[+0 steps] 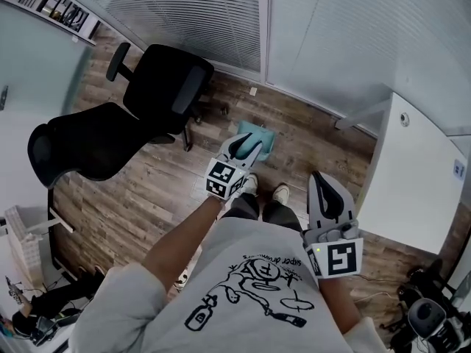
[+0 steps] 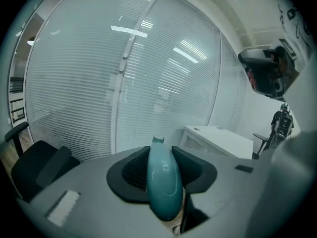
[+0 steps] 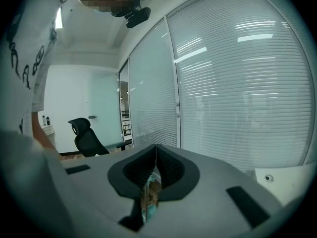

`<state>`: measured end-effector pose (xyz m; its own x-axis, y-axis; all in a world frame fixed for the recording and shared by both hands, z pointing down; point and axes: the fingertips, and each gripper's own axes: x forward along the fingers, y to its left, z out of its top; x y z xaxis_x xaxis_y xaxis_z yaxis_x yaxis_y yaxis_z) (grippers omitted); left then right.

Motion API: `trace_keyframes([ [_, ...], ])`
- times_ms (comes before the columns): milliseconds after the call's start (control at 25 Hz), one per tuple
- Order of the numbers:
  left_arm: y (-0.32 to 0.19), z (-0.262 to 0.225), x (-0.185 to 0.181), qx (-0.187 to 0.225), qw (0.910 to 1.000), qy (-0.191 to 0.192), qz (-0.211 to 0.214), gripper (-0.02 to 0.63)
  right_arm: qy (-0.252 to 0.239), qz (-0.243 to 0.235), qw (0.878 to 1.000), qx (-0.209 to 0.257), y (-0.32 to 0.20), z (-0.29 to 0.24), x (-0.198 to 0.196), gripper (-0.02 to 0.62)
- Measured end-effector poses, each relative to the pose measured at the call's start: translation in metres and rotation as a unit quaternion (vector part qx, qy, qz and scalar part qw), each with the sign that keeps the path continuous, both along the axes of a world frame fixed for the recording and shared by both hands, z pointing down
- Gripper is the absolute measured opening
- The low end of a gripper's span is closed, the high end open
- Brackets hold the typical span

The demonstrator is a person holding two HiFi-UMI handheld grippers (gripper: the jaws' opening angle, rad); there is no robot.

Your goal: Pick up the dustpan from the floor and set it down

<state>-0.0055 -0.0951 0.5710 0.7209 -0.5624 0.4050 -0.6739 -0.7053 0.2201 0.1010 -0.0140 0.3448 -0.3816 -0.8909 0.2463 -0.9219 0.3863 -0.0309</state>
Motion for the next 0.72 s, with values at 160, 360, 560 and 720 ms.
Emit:
trace_keyframes([
  [160, -0.002, 0.034, -0.002, -0.019, 0.9996, -0.021, 0.003, 0.132, -0.002, 0.002, 1.000, -0.010, 0.001, 0.010, -0.003, 0.003],
  [360, -0.004, 0.073, -0.005, -0.043, 0.9979, -0.047, 0.011, 0.132, 0.000, -0.002, 1.000, -0.022, 0.001, 0.018, -0.006, 0.003],
  [560, -0.007, 0.101, -0.009, -0.059, 0.9963, -0.062, 0.008, 0.132, 0.002, 0.000, 0.999, -0.033, 0.003, 0.026, -0.007, 0.003],
  [720, -0.008, 0.117, -0.011, -0.071, 0.9947, -0.074, 0.007, 0.132, 0.000, 0.000, 0.999, -0.041, 0.005, 0.033, -0.009, 0.003],
])
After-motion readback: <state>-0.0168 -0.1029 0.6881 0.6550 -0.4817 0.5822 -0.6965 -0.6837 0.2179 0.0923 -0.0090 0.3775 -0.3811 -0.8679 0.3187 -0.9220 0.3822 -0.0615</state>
